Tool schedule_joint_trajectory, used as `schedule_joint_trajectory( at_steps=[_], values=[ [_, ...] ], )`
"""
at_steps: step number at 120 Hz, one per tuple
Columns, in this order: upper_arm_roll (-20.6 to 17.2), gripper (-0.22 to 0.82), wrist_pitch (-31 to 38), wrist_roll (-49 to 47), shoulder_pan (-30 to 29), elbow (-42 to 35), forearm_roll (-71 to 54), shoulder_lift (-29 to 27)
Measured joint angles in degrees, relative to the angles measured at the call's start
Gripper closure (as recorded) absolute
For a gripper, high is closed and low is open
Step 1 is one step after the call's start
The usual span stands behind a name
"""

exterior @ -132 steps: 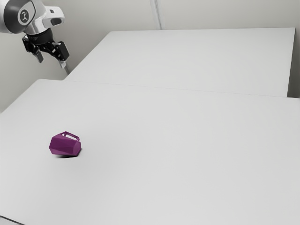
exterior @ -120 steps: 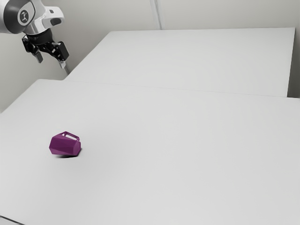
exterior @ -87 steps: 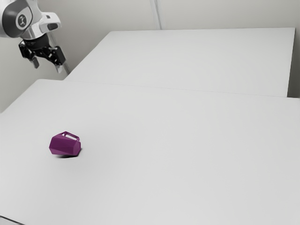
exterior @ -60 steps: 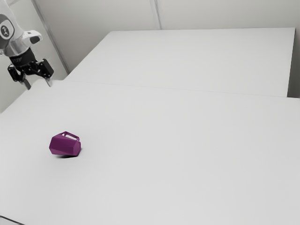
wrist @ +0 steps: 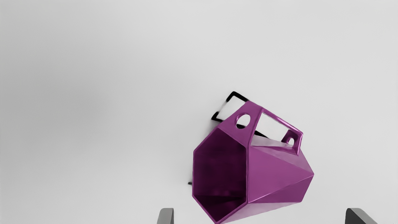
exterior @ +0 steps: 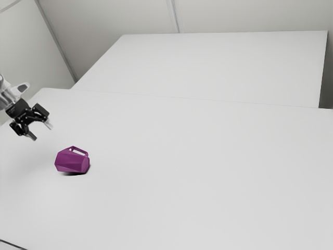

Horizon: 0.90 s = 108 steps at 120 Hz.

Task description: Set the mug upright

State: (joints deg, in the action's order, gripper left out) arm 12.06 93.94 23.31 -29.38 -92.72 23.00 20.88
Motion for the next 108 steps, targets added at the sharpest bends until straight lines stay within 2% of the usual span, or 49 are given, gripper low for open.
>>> schedule_joint_trajectory(
  at_steps=[22,47,80,108],
  values=[
    [0.5,0.0,-0.9,7.6,-1.3,2.1,5.3,5.9],
    [1.3,0.0,-3.5,13.2,-1.1,-1.0,10.5,7.3],
    [1.6,0.0,-11.5,10.9,-1.0,-4.6,15.3,7.2],
    [1.0,0.0,-14.6,7.1,-0.5,-6.1,19.4,7.4]
  ],
)
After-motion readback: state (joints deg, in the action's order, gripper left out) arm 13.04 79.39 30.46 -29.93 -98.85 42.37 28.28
